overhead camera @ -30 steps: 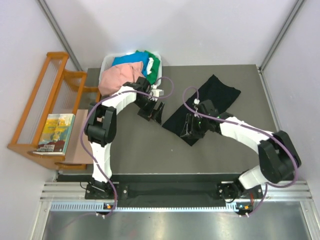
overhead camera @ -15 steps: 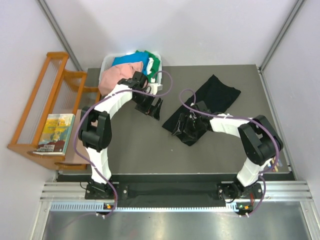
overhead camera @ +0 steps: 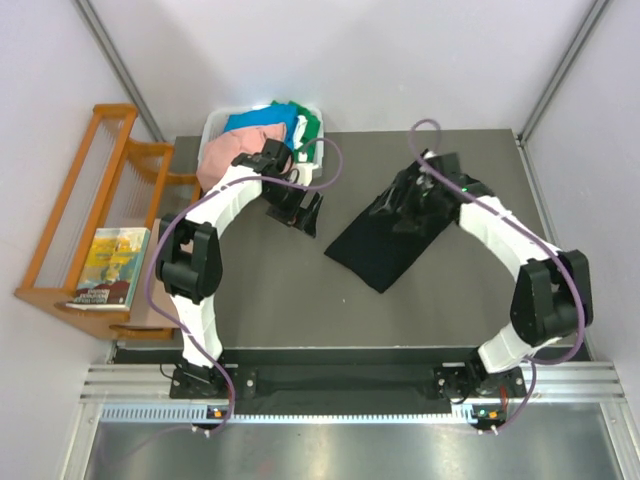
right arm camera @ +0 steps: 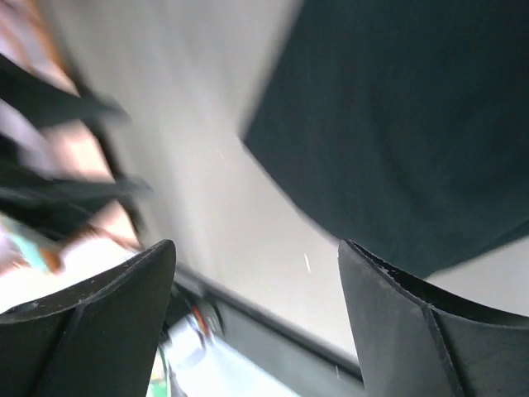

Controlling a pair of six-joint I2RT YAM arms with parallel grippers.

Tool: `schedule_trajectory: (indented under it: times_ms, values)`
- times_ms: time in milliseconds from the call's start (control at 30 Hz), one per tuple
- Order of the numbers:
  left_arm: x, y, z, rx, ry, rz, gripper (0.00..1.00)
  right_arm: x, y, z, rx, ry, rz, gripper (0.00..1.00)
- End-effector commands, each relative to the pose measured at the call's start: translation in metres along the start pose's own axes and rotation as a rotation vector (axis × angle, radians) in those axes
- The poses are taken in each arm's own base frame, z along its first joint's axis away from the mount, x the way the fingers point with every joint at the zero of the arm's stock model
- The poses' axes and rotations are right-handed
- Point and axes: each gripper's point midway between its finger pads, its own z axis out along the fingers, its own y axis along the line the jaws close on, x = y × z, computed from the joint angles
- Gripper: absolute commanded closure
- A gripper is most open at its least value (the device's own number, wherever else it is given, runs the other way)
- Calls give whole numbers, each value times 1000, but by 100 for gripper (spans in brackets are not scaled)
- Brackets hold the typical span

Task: Fold and stack the t-shirts
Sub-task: Fold the tshirt

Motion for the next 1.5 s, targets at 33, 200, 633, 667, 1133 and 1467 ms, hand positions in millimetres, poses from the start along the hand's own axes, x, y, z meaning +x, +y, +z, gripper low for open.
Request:
schedule_trajectory:
  times_ms: [33,200,633,667,1133,1467]
  values:
    - [-19,-8,-27,-10,-73,42,1,-60,-38,7,17,-90,87,20]
    - [-17,-8,-30,-20,-68,44,1,-79,-80,54,18,-57,180,22]
    - [-14,-9,-29,-17,-60,37,1,-89,-63,19,55,-136,87,22]
    - [-13,-8,-27,-13,-58,29,1,-81,-55,14,38,-119,68,22]
    - [8,-21,60,53,104,34,1,105,-83,-4,58,83,44,24]
    - [-16,-12,80,54,102,52,1,100,-85,6,103,69,14,27]
